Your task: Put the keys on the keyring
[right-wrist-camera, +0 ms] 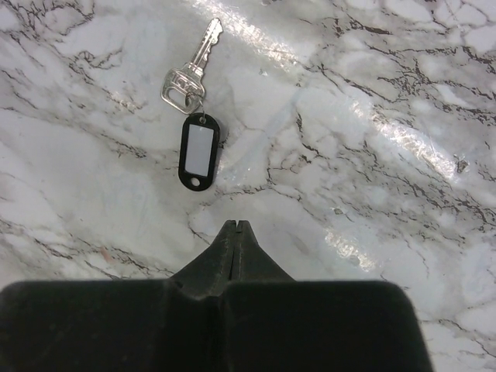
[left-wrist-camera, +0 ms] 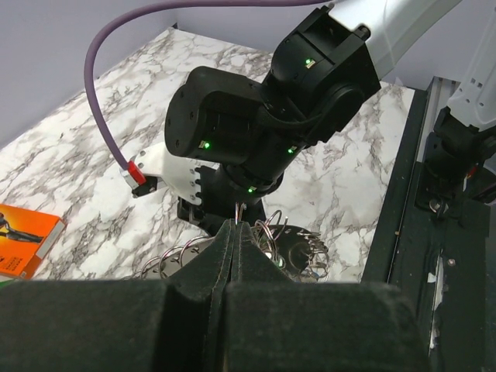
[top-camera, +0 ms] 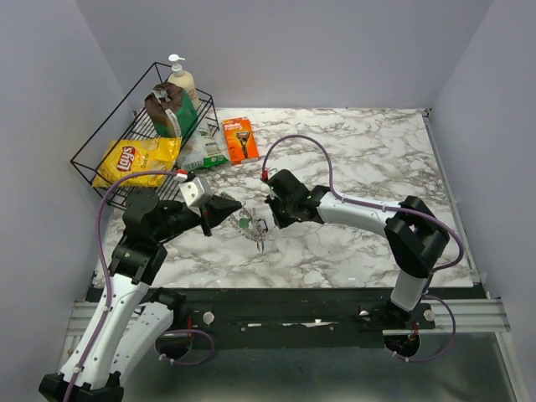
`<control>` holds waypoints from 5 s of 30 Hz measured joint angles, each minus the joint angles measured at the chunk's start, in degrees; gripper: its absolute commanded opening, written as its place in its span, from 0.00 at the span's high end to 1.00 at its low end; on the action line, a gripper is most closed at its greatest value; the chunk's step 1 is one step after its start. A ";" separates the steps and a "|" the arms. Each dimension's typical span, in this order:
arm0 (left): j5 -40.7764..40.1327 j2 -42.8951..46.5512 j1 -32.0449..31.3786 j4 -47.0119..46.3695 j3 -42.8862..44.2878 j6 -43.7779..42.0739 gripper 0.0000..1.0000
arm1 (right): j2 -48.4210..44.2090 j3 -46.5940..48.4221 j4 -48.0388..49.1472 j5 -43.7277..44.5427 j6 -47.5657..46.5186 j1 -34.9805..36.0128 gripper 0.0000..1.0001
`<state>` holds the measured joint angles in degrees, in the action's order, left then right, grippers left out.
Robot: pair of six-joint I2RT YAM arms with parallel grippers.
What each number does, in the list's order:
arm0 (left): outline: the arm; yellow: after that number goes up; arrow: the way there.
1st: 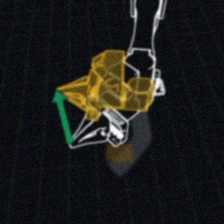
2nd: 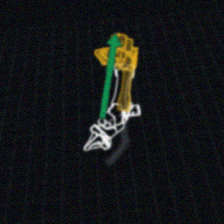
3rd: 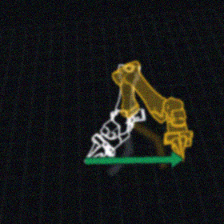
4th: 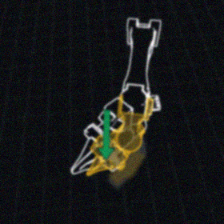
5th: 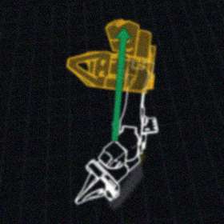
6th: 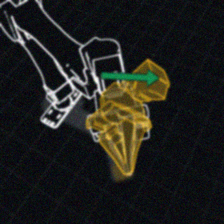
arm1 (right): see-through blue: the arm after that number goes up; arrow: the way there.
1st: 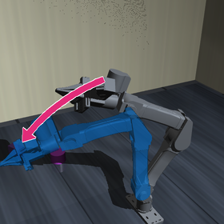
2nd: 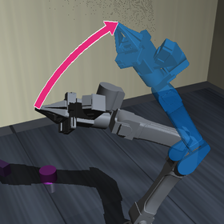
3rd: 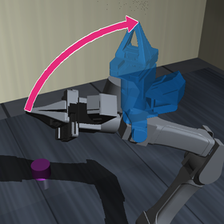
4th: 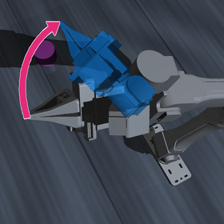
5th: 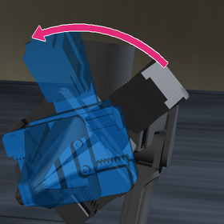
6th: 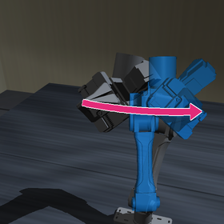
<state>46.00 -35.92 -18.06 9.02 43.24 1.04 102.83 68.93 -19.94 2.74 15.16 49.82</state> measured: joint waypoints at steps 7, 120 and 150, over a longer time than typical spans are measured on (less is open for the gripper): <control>-0.02 0.57 0.00 0.00 0.00 -0.20 1.00 | 2.10 2.05 0.07 -0.50 -0.90 -0.02 0.77; 9.35 -4.13 0.11 0.59 0.37 -4.26 1.00 | -27.87 -5.81 7.30 -13.38 -9.99 -6.47 0.99; 11.39 -10.12 0.11 -4.28 3.50 -0.33 1.00 | -36.22 -7.74 22.12 -42.97 -11.50 -6.56 0.99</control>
<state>57.39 -46.04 -17.96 4.73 46.74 0.71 66.61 61.19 2.17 -40.23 3.66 43.27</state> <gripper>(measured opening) 0.009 0.011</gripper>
